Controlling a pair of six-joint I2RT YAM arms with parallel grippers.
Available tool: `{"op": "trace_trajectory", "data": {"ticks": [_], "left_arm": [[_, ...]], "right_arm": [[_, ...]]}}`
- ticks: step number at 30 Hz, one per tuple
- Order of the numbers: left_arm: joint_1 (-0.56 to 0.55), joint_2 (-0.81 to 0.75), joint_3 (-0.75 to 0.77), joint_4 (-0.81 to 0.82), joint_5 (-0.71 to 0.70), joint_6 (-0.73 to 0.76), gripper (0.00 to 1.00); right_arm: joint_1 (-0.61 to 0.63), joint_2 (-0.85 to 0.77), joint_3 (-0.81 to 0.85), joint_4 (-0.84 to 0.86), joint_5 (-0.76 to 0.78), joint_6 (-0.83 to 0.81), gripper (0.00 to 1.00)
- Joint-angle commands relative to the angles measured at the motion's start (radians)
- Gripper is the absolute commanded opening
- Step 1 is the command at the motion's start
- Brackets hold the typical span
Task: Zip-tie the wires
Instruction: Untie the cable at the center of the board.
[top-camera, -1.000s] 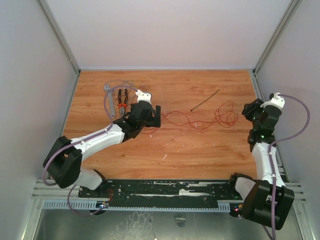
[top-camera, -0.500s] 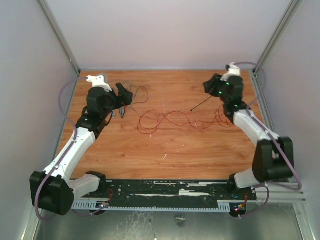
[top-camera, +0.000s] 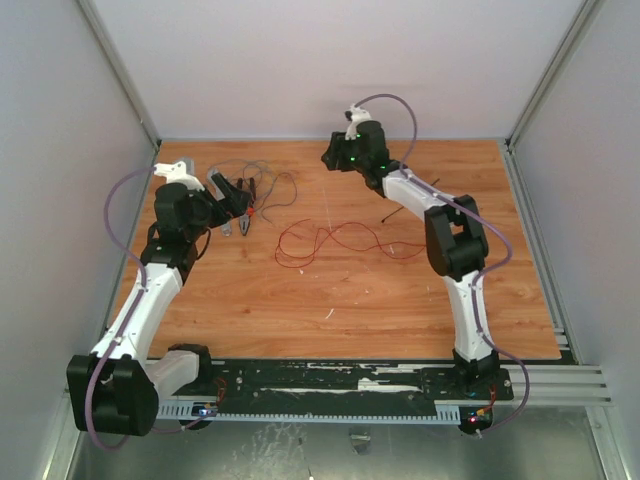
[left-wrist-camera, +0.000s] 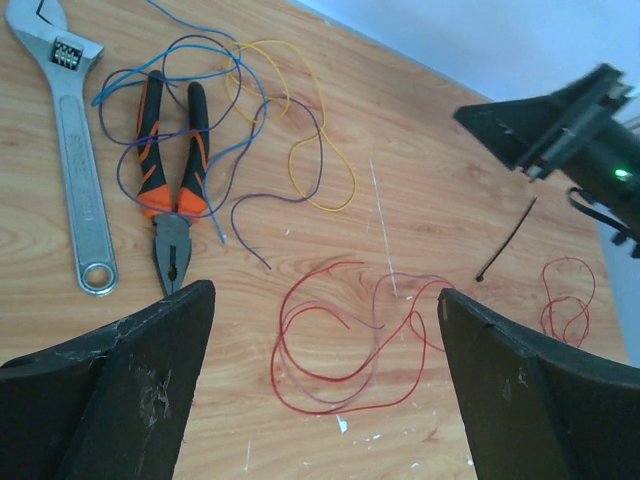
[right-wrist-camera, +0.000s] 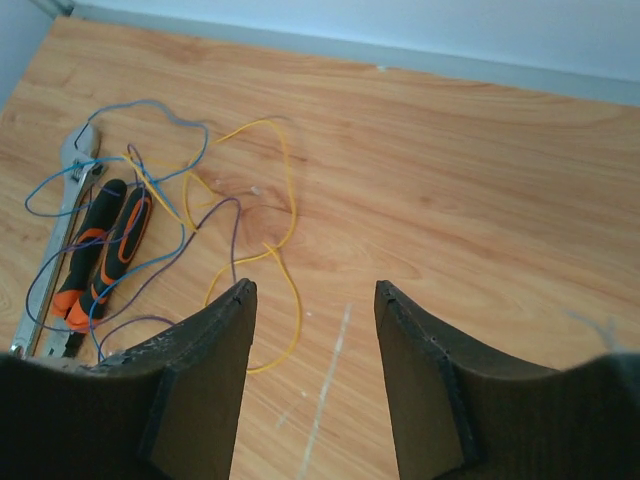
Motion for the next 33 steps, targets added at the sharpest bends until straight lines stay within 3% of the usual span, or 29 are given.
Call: {"op": "trace_trajectory", "data": {"ticks": [1, 10, 27, 30, 33], "left_arm": [[0.016, -0.035, -0.013, 0.025, 0.044, -0.008, 0.98], [0.022, -0.042, -0.038, 0.025, 0.06, -0.008, 0.98], [0.026, -0.047, -0.046, 0.025, 0.07, -0.003, 0.98], [0.026, -0.046, -0.045, 0.028, 0.071, -0.003, 0.98], [0.026, -0.04, -0.045, 0.031, 0.073, -0.002, 0.98]], "right_arm": [[0.053, 0.114, 0.163, -0.098, -0.031, -0.046, 0.51], [0.132, 0.343, 0.434, -0.186, -0.057, -0.081, 0.46], [0.181, 0.467, 0.51, -0.191, -0.034, -0.085, 0.41], [0.182, 0.477, 0.525, -0.202, -0.033, -0.092, 0.33], [0.184, 0.464, 0.531, -0.211, -0.023, -0.106, 0.19]]}}
